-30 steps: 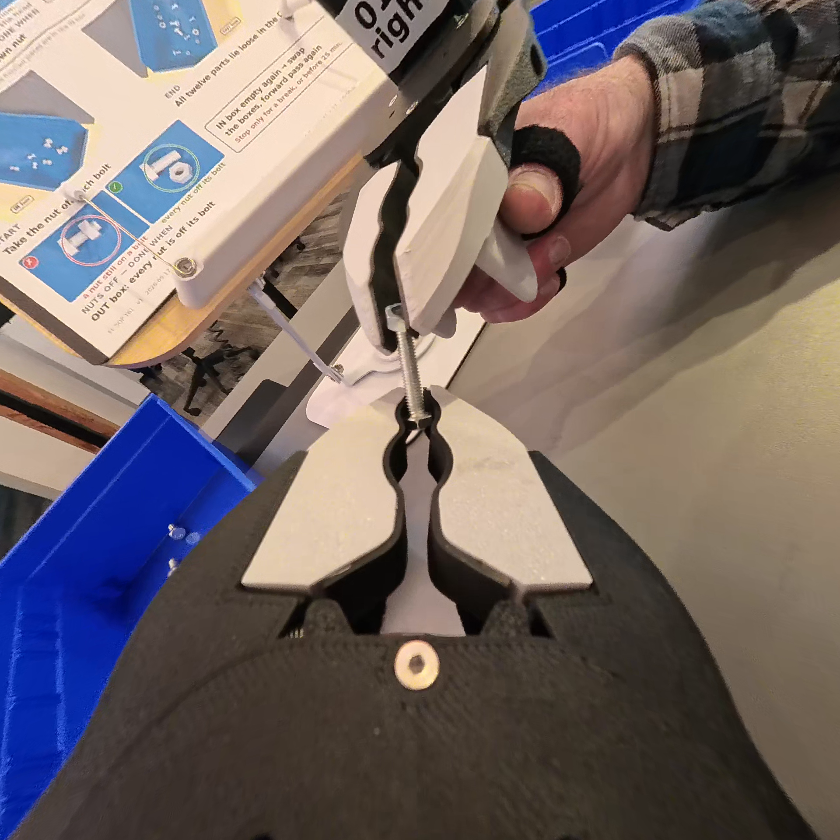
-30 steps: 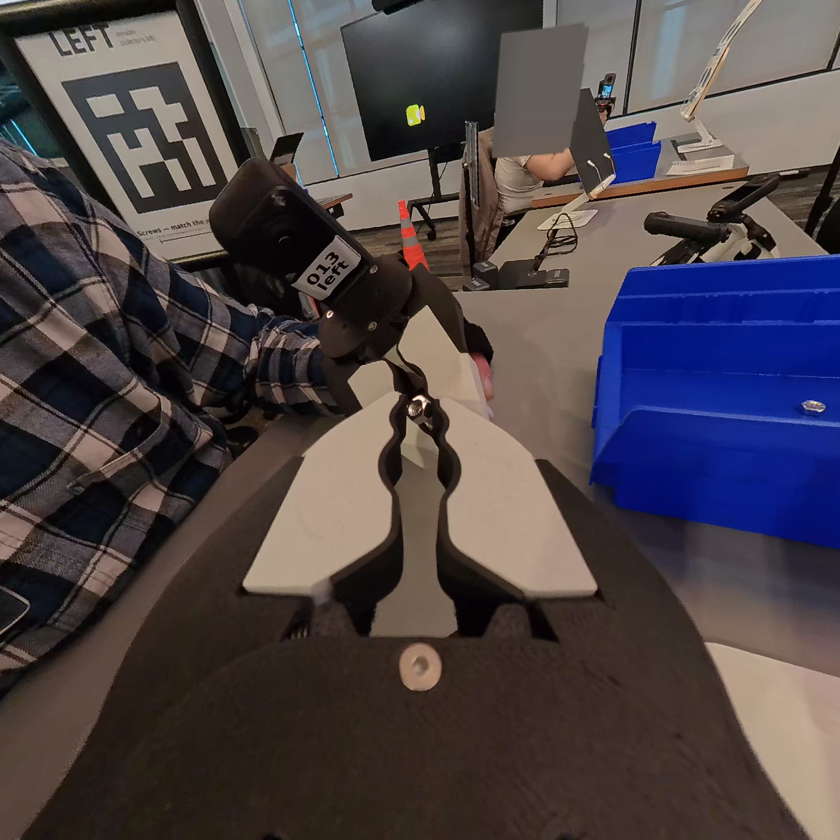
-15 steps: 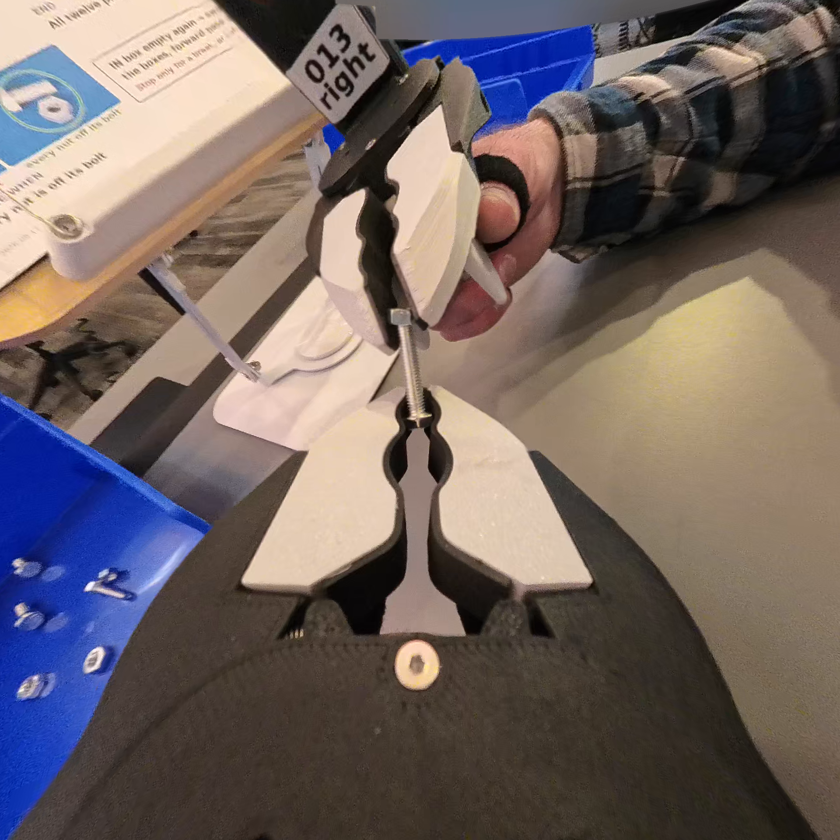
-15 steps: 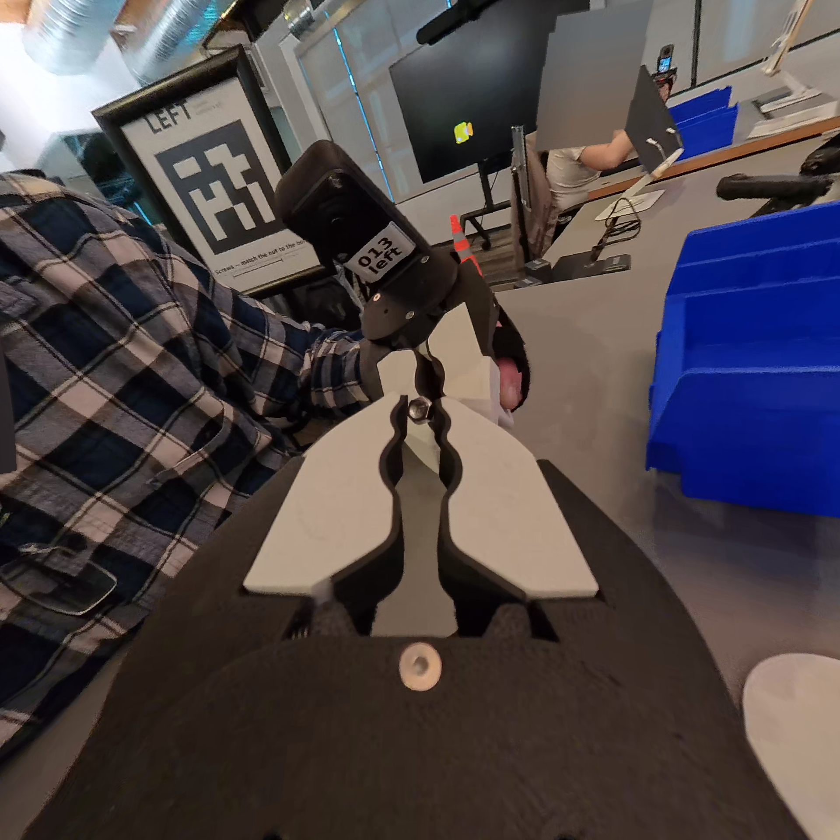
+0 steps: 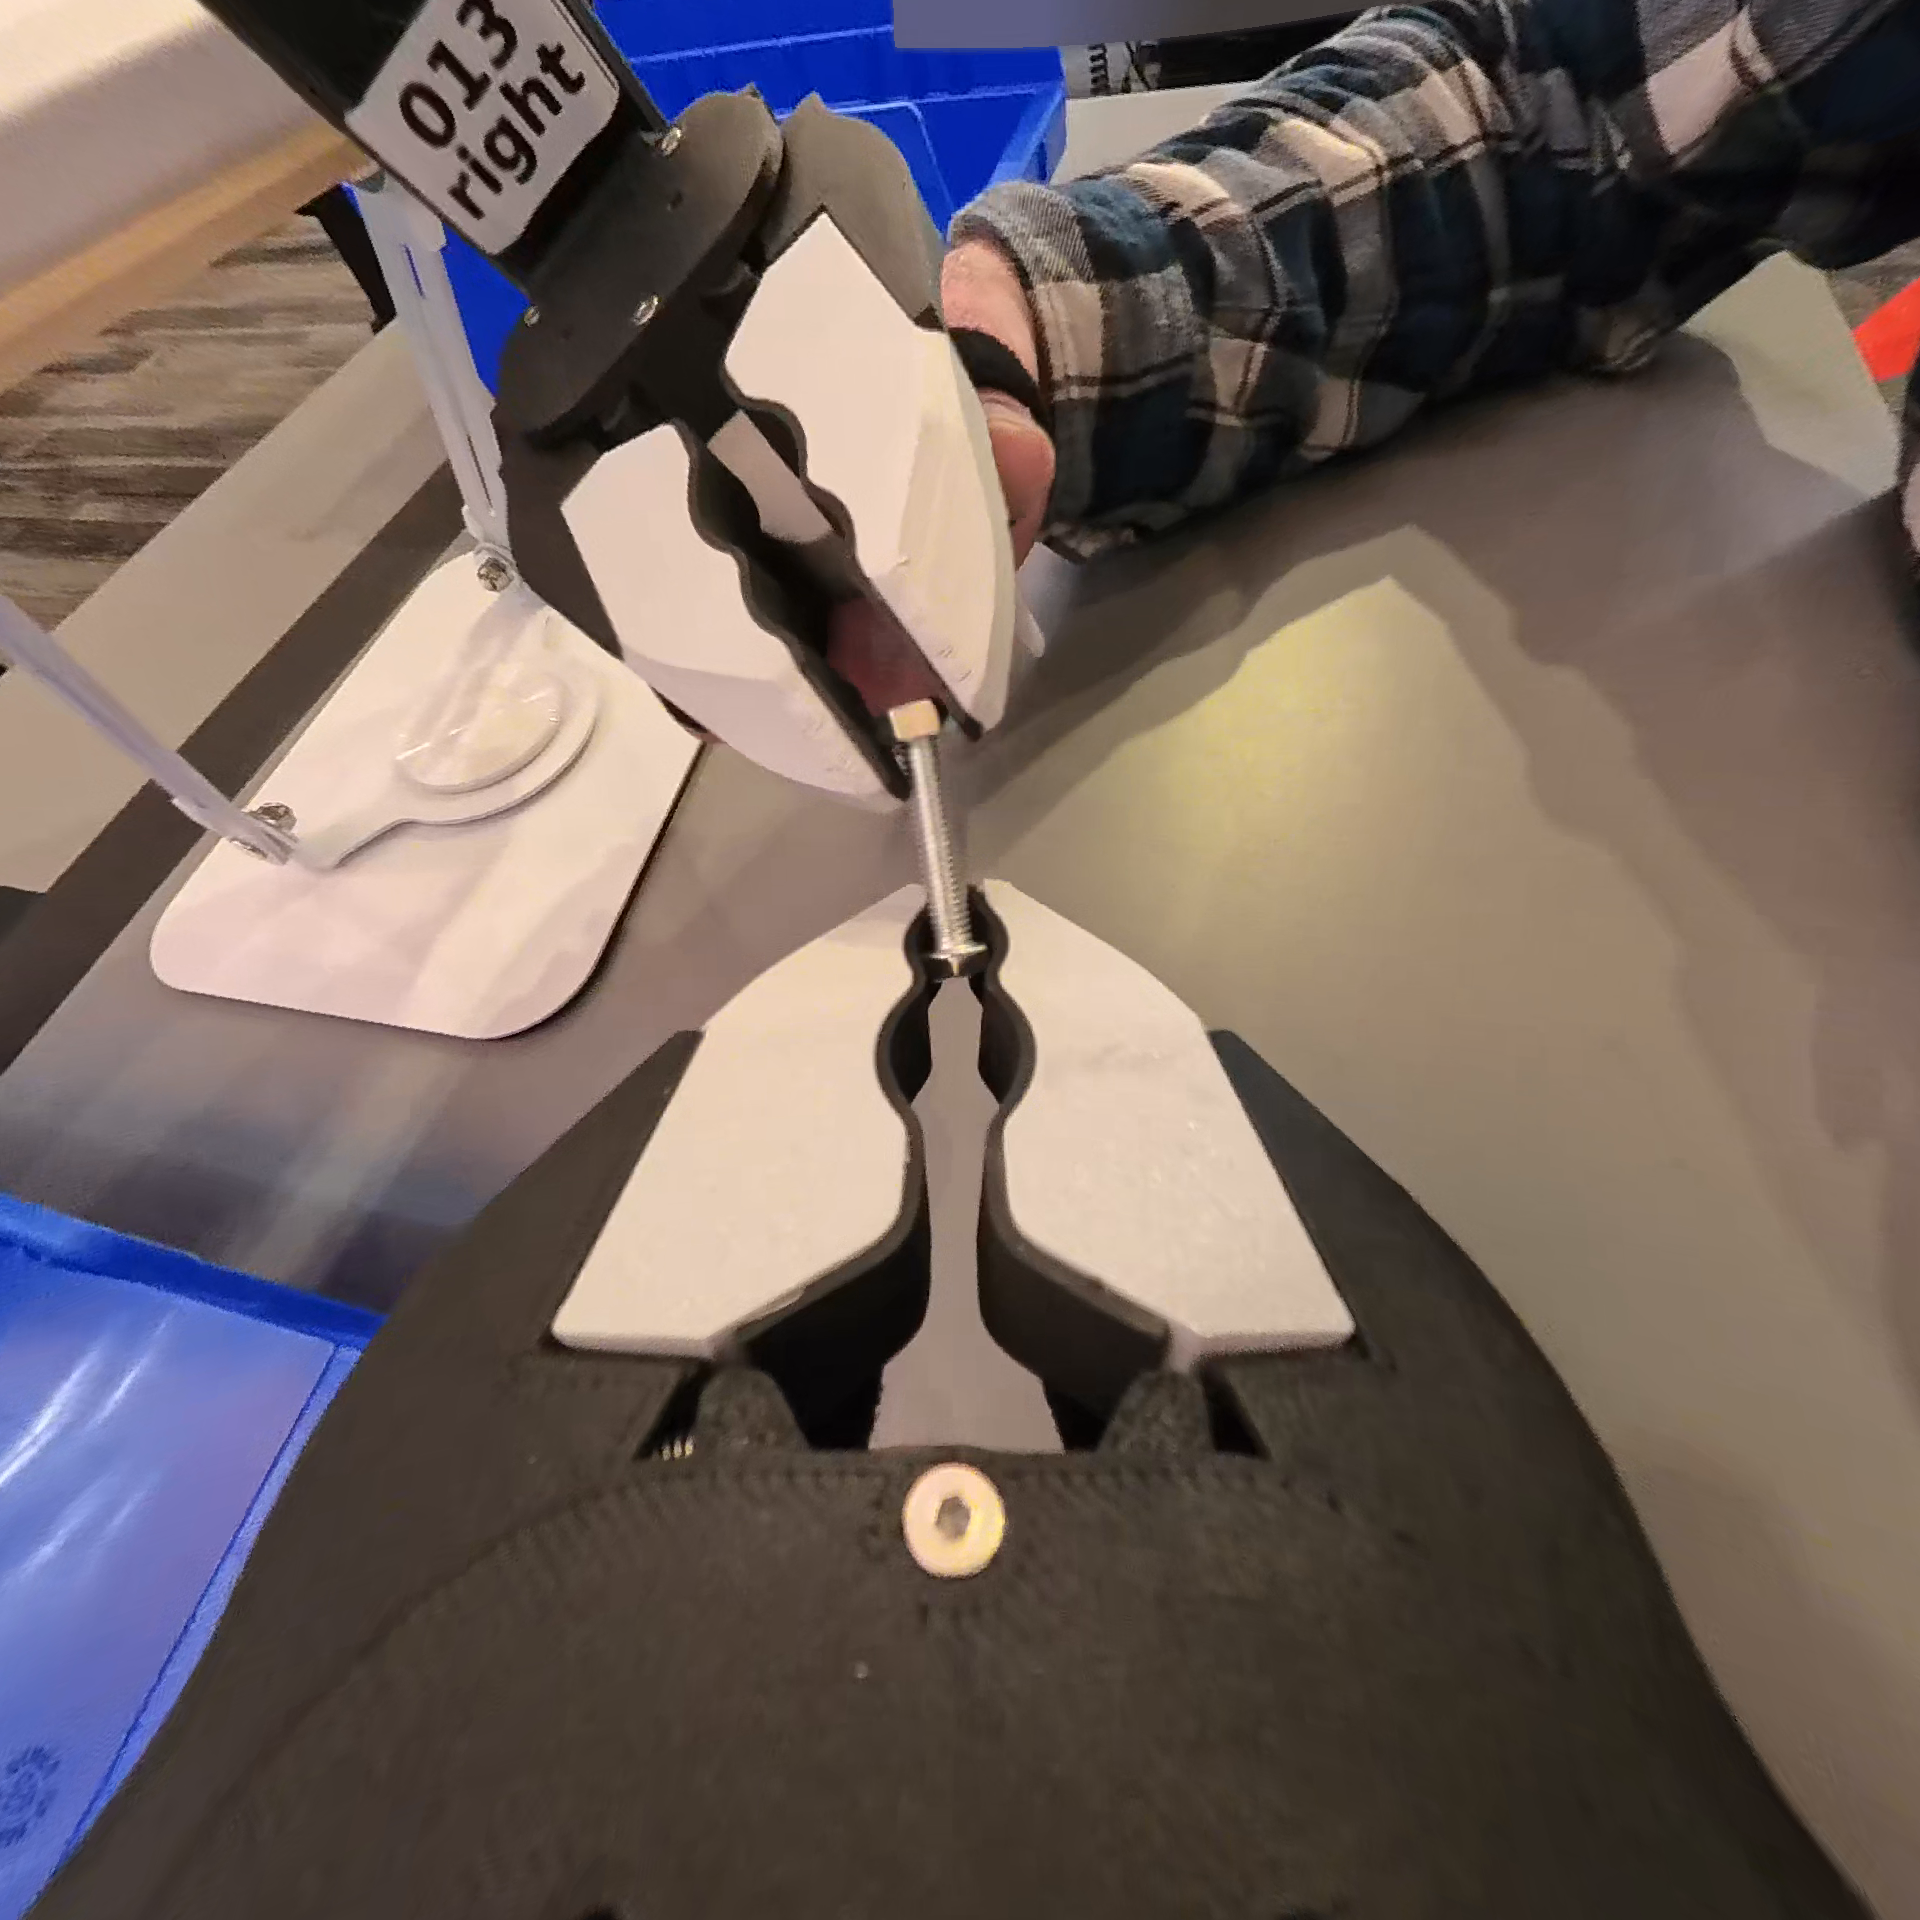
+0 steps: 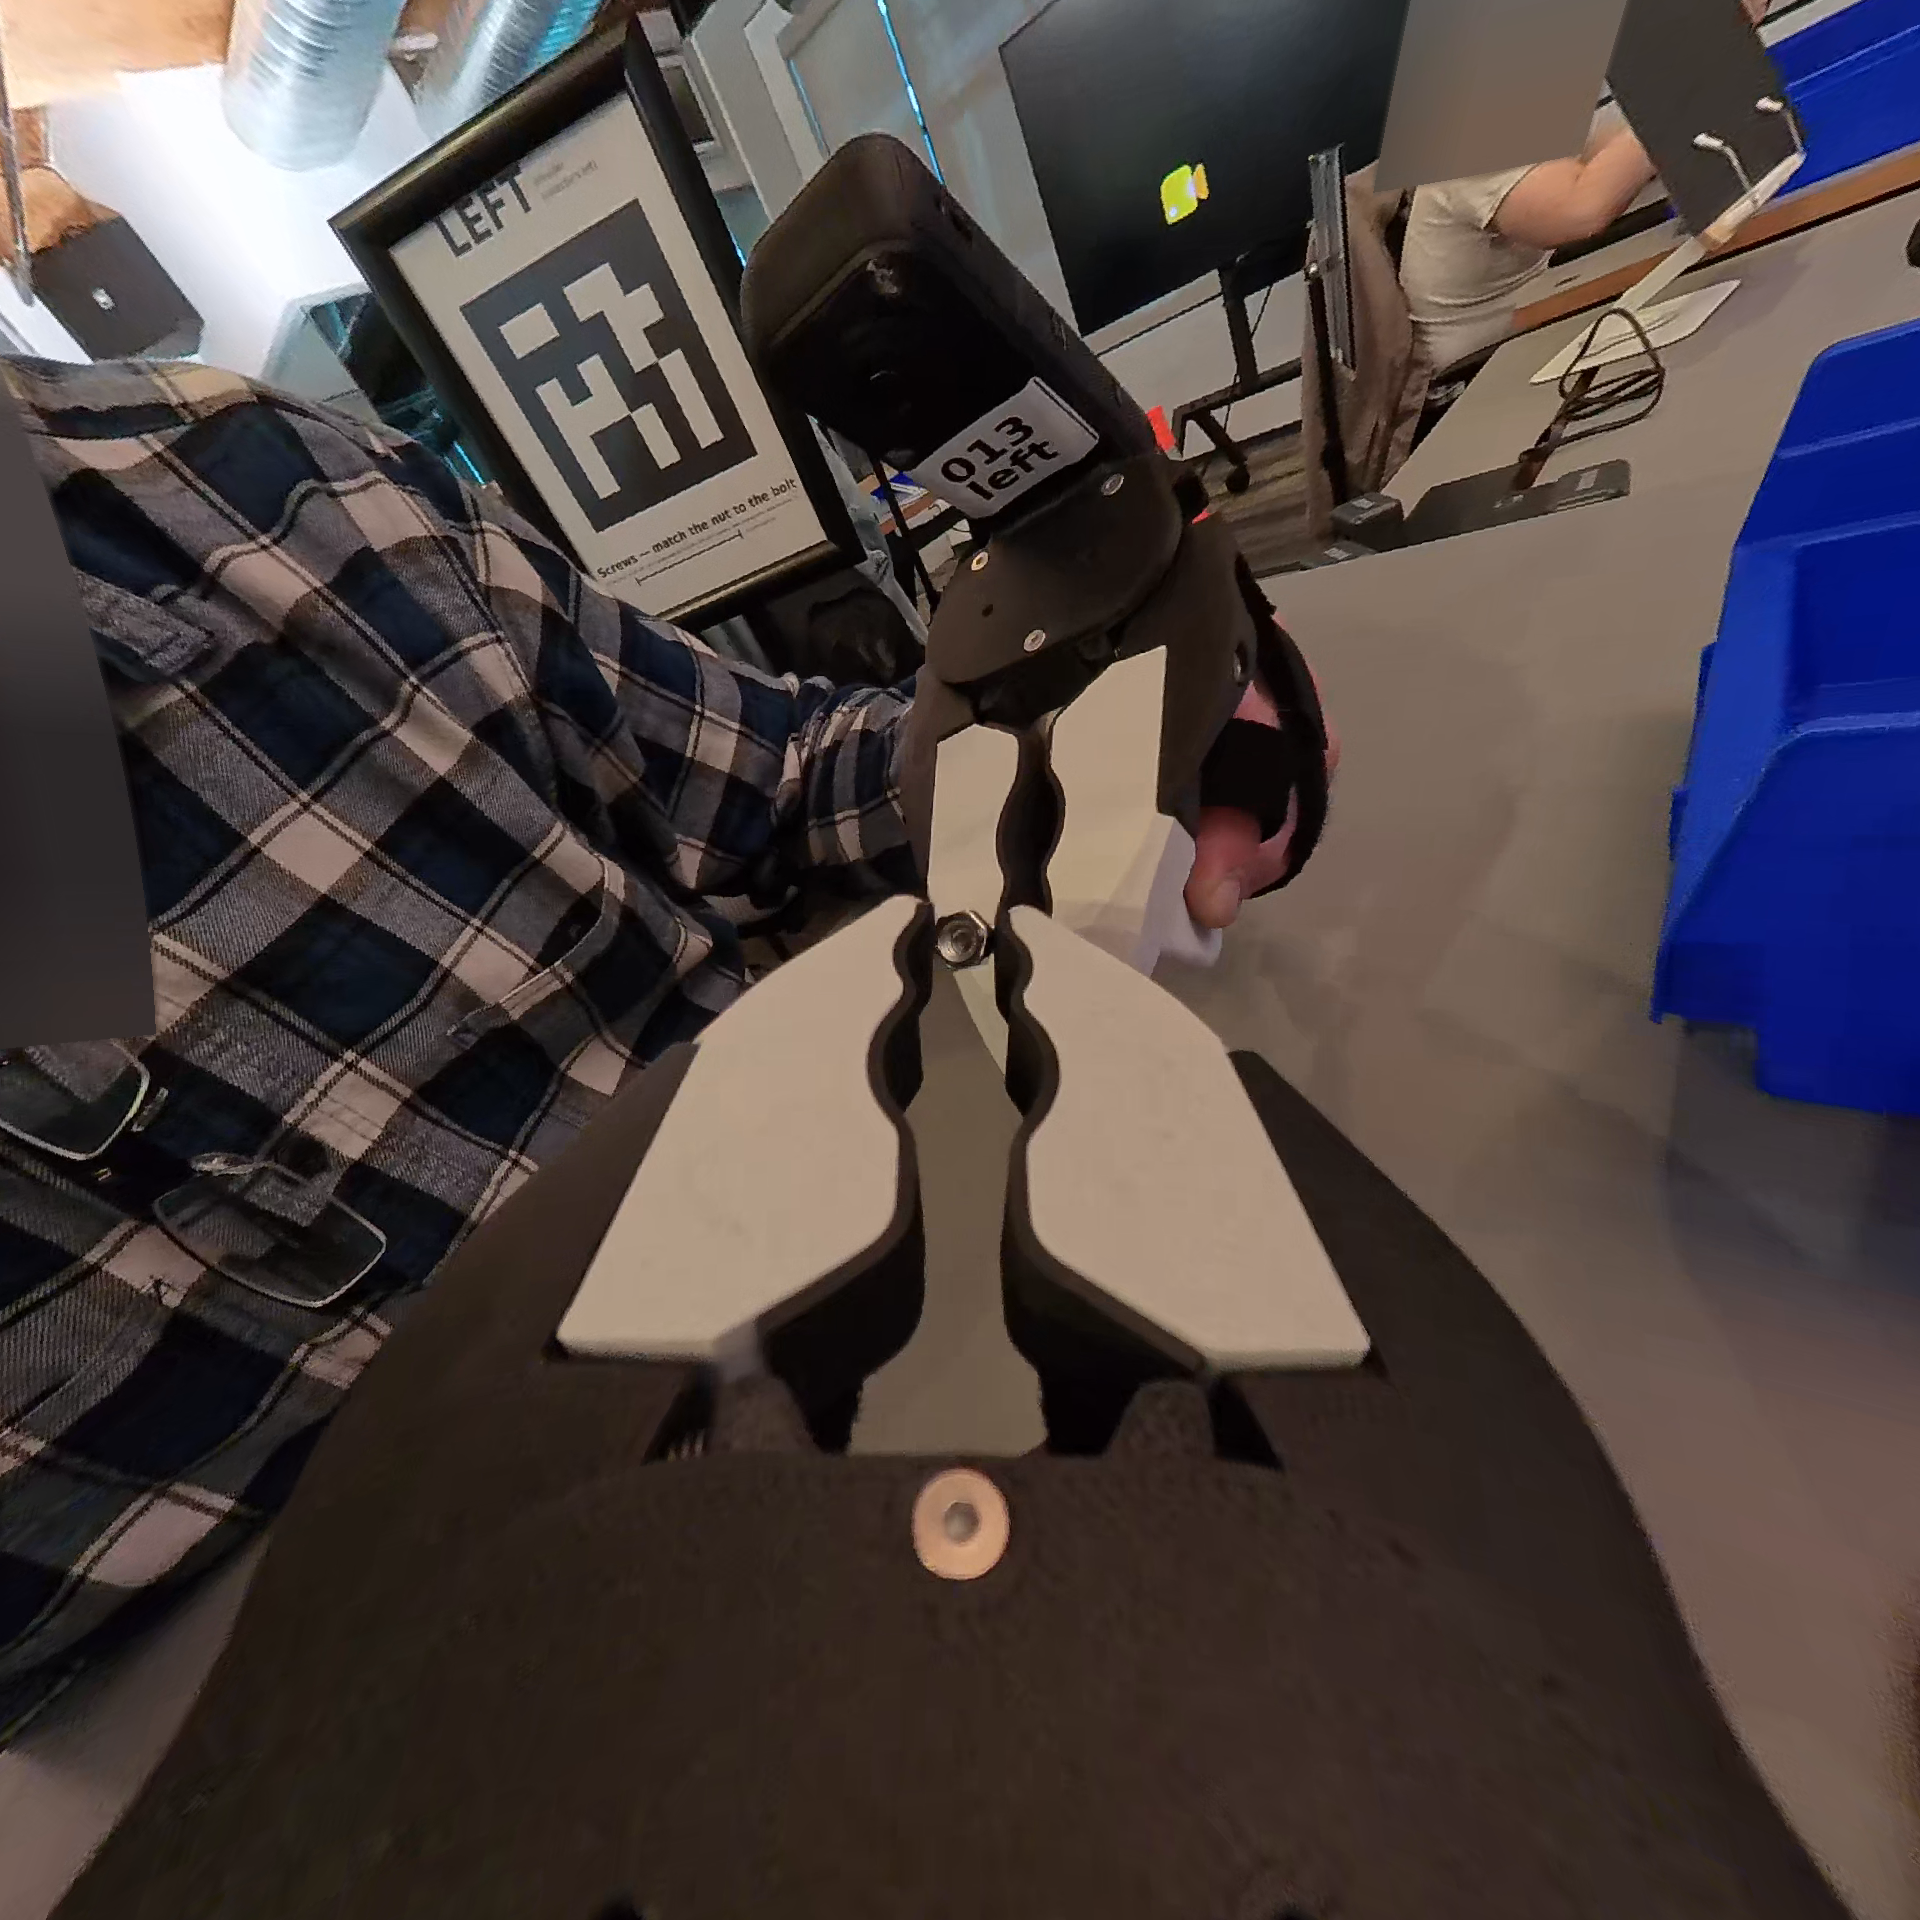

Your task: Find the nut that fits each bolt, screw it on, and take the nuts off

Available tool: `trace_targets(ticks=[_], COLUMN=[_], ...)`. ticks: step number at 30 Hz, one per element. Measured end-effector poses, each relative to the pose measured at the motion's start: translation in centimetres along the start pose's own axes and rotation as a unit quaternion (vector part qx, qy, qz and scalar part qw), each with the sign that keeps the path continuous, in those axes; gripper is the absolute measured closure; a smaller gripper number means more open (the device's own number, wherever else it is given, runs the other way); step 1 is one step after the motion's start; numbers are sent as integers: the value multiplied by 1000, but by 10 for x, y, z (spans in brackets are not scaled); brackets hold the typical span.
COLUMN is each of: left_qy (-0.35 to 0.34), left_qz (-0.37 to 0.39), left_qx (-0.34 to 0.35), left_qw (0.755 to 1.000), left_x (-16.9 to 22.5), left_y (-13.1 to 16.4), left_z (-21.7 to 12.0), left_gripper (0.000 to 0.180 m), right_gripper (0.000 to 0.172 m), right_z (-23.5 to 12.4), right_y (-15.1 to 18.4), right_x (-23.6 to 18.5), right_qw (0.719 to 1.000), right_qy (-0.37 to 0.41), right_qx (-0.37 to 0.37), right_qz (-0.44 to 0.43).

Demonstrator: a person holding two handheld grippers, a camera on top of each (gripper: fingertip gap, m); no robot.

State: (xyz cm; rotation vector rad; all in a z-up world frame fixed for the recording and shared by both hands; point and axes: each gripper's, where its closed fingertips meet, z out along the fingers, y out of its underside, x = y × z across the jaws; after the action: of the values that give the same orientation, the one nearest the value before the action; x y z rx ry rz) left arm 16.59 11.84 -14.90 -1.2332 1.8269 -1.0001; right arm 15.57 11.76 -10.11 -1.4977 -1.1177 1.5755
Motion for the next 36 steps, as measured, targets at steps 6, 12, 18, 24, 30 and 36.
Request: trace_targets(ticks=[6,12,18,24,30,36], left_qy=[-31,-80,-91,-76,-84,-115], left_qz=[0,37,51,63,110,146], left_qx=[-23,-69,-69,-52,-36,-50], left_qw=[999,994,992,994,990,981], left_x=[-9,-19,-18,-11,-3,-5], left_y=[7,17,12,6,-6,-10], left_z=[0,1,-1,1,-2,-2], left_gripper=[177,177,177,177,177,177], right_gripper=[161,161,161,161,161,161], right_z=[1,-3,-1,2,4,5], right_y=[2,3,6,6,2,0], right_x=[7,17,15,6,-7,-14], right_qw=[998,988,973,959,963,969], right_qy=[51,114,147,161,131,108], right_qx=[-22,-35,-59,-64,-47,-34], right_qz=[-41,-99,-169,-225,-229,-218])
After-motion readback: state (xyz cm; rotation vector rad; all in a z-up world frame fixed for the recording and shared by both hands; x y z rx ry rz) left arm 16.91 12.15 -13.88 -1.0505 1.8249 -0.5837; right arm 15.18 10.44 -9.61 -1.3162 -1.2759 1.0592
